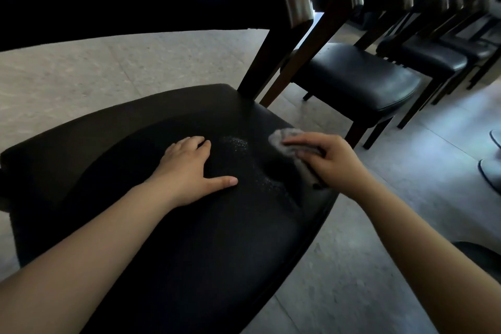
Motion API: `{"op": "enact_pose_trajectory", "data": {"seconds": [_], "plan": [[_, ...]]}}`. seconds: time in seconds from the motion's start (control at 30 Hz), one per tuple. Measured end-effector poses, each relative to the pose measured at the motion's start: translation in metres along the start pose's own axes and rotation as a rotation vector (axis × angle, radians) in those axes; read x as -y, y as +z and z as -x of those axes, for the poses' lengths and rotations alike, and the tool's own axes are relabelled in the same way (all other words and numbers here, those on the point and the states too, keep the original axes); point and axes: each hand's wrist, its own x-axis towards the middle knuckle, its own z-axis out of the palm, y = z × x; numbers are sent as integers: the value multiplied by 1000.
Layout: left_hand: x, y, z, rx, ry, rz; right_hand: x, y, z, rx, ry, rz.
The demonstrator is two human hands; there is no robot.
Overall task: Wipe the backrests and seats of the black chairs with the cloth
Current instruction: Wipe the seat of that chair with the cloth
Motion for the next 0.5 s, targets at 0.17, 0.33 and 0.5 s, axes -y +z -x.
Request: {"op": "enact_pose_trajectory", "data": {"seconds": [0.17, 0.33, 0.5], "plan": [[8, -11, 19, -160, 75, 97, -7, 38, -90, -135, 38, -11], [21, -4, 31, -191, 48, 120, -6, 80, -154, -14, 123, 104], [33, 4, 31, -188, 44, 132, -5, 79, -111, 96, 38, 22]]}}
